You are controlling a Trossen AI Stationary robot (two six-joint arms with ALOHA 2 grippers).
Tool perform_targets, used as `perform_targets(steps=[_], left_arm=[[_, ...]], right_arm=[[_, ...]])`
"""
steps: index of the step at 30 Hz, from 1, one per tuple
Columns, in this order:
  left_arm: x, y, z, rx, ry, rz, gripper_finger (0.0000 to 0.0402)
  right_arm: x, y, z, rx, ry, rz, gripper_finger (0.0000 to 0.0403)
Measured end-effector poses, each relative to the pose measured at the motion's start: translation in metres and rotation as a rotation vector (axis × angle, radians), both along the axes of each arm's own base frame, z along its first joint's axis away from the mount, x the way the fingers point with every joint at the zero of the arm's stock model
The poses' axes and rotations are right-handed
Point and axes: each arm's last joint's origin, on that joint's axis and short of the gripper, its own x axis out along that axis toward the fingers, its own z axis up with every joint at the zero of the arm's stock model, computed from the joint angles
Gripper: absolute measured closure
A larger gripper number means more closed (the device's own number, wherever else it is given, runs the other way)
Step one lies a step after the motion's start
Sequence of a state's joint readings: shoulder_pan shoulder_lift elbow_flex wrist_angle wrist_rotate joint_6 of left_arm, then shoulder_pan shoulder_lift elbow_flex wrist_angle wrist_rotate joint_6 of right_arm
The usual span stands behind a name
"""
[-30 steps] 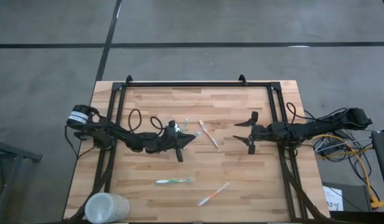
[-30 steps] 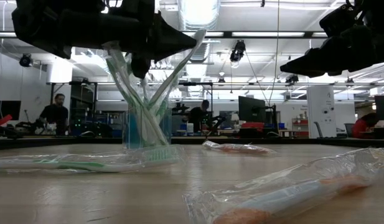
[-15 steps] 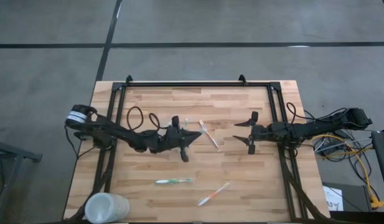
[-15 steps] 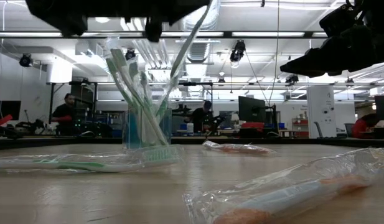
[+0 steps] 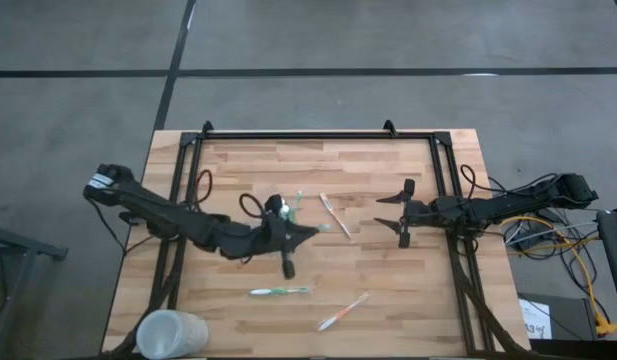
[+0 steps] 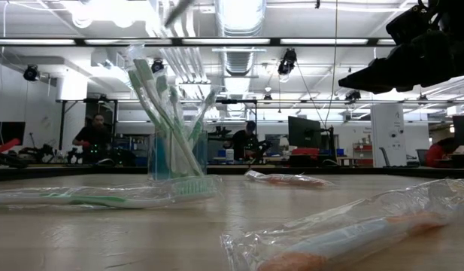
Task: Pick & Place toothbrushing station
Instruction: Put the green toothbrush into the transparent organizer
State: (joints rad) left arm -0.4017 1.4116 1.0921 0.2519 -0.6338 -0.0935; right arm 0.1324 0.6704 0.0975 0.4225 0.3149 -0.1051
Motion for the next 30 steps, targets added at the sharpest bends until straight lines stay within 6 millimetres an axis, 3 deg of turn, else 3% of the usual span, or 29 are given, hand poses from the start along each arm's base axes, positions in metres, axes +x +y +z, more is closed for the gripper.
perform_targets(steps=[4, 13, 21, 30], left_arm=[[-0.009, -0.013, -0.003, -0.093, 0.072, -0.037, 0.0395], [-0.001, -0.027, -0.046, -0.296, 0.247, -0.059, 0.0398], [0.016, -0.041, -0.098, -0.279, 0.435, -0.083, 0.0397], [0.026, -0.044, -0.151, -0.286, 0.603, 0.024, 0.0392]], right_arm=[[0.000, 0.000, 0.000, 0.000, 0.000, 0.000, 0.0158], [0.000, 0.000, 0.000, 0.000, 0.000, 0.000, 0.0158], [0.000, 0.000, 0.000, 0.000, 0.000, 0.000, 0.0158], [0.000, 0.000, 0.000, 0.000, 0.000, 0.000, 0.0158]])
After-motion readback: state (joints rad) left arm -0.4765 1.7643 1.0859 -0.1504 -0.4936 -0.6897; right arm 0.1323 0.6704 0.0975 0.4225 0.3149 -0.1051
